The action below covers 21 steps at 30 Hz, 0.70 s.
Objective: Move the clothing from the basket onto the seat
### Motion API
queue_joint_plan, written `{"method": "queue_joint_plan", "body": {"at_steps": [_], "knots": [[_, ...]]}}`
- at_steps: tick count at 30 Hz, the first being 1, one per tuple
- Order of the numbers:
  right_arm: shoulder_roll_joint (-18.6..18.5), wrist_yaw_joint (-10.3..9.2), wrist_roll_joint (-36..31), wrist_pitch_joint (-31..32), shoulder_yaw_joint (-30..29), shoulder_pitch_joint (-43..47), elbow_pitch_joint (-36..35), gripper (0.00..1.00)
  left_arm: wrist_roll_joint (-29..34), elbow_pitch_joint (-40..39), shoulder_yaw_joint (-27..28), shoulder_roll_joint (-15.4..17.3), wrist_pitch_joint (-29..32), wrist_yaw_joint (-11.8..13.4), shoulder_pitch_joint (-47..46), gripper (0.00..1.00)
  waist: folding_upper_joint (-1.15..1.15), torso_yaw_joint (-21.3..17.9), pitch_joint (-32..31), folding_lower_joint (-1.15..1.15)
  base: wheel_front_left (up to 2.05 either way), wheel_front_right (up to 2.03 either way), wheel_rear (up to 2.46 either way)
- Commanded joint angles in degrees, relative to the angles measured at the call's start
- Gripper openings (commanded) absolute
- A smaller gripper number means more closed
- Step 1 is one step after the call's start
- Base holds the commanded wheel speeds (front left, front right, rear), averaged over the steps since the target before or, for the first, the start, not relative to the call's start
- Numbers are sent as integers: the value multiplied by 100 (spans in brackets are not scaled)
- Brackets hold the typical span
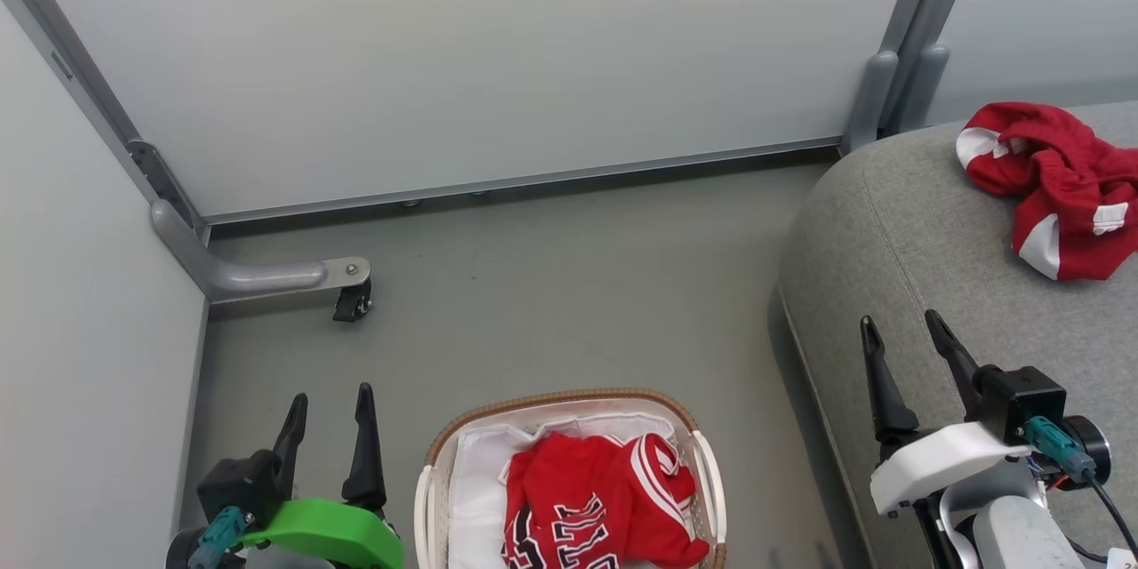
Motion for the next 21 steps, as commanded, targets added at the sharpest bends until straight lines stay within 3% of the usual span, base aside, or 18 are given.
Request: {"method": "queue_joint_plan", "body": {"at_steps": [1,14,21], "knots": [[-22,-6,27,-1,6,-19,23,100,-40,-9,22,8,-3,-8,-81,100,0,-4,1,0,0,0,0],[-23,-6,9,-1,46,-308,-56,100,62,86,-240,7,-3,-48,-361,100,0,-119,381,0,0,0,0],[-23,-6,-112,-1,-31,-746,-186,100,197,824,-771,8,0,-105,-1174,100,0,-278,1003,0,0,0,0]]}}
